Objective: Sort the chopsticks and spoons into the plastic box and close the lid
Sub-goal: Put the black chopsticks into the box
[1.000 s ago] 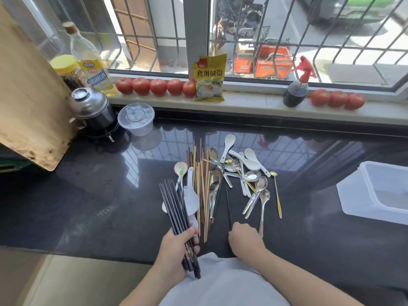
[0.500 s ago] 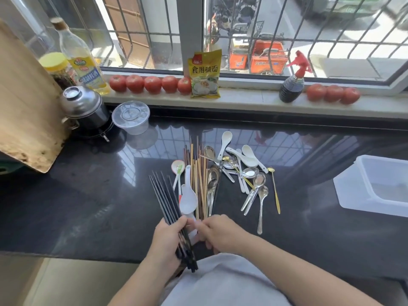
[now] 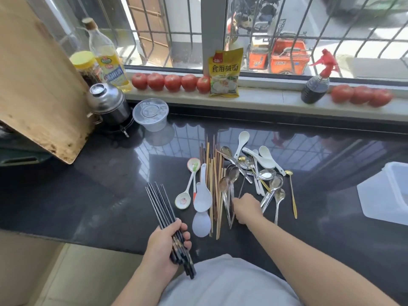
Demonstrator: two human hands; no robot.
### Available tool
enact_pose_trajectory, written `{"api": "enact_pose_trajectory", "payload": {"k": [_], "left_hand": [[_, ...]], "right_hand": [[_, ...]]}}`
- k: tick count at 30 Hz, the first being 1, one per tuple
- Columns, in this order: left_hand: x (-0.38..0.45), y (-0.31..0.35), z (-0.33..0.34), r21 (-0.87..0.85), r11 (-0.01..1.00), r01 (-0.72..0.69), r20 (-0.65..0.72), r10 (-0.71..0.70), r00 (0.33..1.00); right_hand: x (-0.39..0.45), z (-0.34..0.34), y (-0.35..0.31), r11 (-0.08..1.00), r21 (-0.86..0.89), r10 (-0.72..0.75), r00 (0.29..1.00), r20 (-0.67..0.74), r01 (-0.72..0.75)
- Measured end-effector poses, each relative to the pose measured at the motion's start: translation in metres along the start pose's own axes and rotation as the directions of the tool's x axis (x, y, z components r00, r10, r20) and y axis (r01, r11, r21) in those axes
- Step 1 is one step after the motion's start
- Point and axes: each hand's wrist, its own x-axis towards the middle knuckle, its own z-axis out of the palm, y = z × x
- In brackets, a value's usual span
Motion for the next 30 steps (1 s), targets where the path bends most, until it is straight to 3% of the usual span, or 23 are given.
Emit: {"api": "enact_pose_trajectory", "payload": {"k": [4, 9, 12, 16, 18, 19, 20, 21, 22, 23, 24, 28, 30], "left_hand": [[0.001, -0.004, 0.017, 0.067, 0.997, 0.028, 0.064, -0.032, 0.997], [0.003, -0.024, 0.08, 0.115, 0.985, 0.13, 0.213, -0.153, 0.965], [0.001, -0.045, 0.132, 0.125, 0.971, 0.202, 0.299, -0.231, 0.926], [-0.008, -0.059, 0.19, 0.147, 0.966, 0.214, 0.402, -0.256, 0.879], [-0.007, -0.059, 0.22, 0.058, 0.97, 0.236, 0.42, -0.239, 0.876], [-0.007, -0.058, 0.235, -0.015, 0.969, 0.247, 0.428, -0.217, 0.877], [-0.008, -0.06, 0.25, -0.076, 0.969, 0.235, 0.43, -0.181, 0.885], [-0.014, -0.065, 0.265, -0.109, 0.972, 0.209, 0.435, -0.142, 0.889], [-0.022, -0.077, 0.278, -0.089, 0.982, 0.167, 0.436, -0.112, 0.893], [-0.033, -0.092, 0.29, -0.046, 0.991, 0.123, 0.444, -0.09, 0.891], [-0.044, -0.11, 0.301, 0.019, 0.997, 0.073, 0.446, -0.074, 0.892], [-0.065, -0.17, 0.336, 0.128, 0.99, -0.051, 0.418, -0.008, 0.908], [-0.068, -0.189, 0.347, 0.21, 0.975, -0.077, 0.407, -0.016, 0.913]], "right_hand": [[-0.044, -0.031, 0.036, 0.984, 0.18, 0.003, 0.999, 0.044, -0.011], [-0.107, -0.065, 0.04, 0.915, 0.298, -0.276, 0.961, -0.026, 0.271], [-0.119, -0.074, 0.027, 0.883, 0.301, -0.34, 0.933, -0.118, 0.36], [-0.115, -0.112, 0.038, 0.901, 0.184, -0.326, 0.894, -0.307, 0.392], [-0.118, -0.139, 0.048, 0.876, 0.374, -0.156, 0.912, -0.379, 0.305], [-0.118, -0.15, 0.054, 0.771, 0.588, 0.013, 0.918, -0.396, 0.243], [-0.115, -0.162, 0.059, 0.552, 0.818, 0.193, 0.928, -0.317, 0.165], [-0.109, -0.173, 0.063, 0.254, 0.965, 0.305, 0.942, -0.14, 0.061], [-0.102, -0.183, 0.067, -0.015, 0.998, 0.317, 0.947, 0.057, -0.055], [-0.093, -0.191, 0.072, -0.177, 0.974, 0.258, 0.948, 0.184, -0.141], [-0.085, -0.2, 0.076, -0.247, 0.952, 0.2, 0.951, 0.235, -0.183], [-0.069, -0.235, 0.112, -0.162, 0.958, 0.074, 0.965, 0.252, -0.238], [-0.061, -0.254, 0.149, 0.069, 0.969, 0.018, 0.971, 0.236, -0.237]]}}
